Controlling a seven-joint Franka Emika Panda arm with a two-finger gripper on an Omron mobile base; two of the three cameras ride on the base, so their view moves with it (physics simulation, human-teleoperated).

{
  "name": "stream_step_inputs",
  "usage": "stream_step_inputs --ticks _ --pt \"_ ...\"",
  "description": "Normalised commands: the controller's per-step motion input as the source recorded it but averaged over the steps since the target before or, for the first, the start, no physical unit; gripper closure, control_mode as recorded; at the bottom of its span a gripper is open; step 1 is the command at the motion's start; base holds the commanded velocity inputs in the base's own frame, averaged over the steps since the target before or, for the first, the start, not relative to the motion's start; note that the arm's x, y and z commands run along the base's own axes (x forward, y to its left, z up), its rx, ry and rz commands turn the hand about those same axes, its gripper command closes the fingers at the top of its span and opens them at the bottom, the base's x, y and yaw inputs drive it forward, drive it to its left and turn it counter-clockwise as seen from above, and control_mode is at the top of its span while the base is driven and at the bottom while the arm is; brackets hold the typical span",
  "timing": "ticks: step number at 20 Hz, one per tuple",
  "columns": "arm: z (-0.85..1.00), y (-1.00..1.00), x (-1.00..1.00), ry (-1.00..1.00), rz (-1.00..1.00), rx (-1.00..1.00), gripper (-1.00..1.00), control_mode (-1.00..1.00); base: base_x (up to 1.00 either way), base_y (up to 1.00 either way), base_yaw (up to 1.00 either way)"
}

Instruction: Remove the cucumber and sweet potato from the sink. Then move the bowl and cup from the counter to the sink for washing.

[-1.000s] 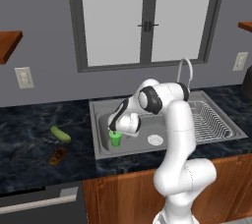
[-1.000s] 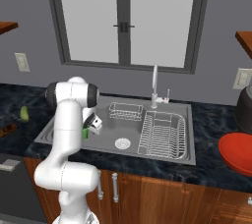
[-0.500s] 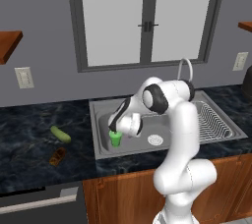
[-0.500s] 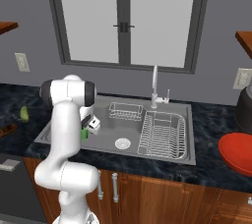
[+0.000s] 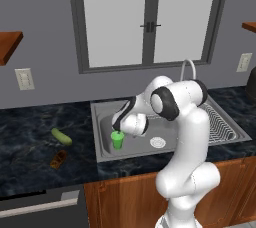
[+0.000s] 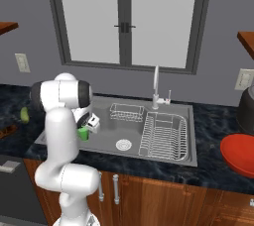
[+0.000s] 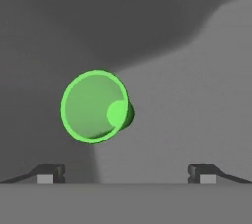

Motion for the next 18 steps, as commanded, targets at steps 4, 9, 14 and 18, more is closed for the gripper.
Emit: stream_step_inputs --ticks 4,9,14,18 --pt "0.40 -0.11 -0.24 0.00 0.08 -0.12 -1.00 -1.00 0.00 0.00 0.00" --pt "0.40 -0.12 -0.19 0.04 0.08 -0.17 -1.00 -1.00 0.00 0.00 0.00" --pt "0.45 -0.07 -0.14 0.07 0.10 -0.17 -1.00 -1.00 0.00 0.00 0.00" --pt "0.52 -0.04 -0.07 0.10 0.08 -0.12 -1.00 -1.00 0.00 0.00 0.00"
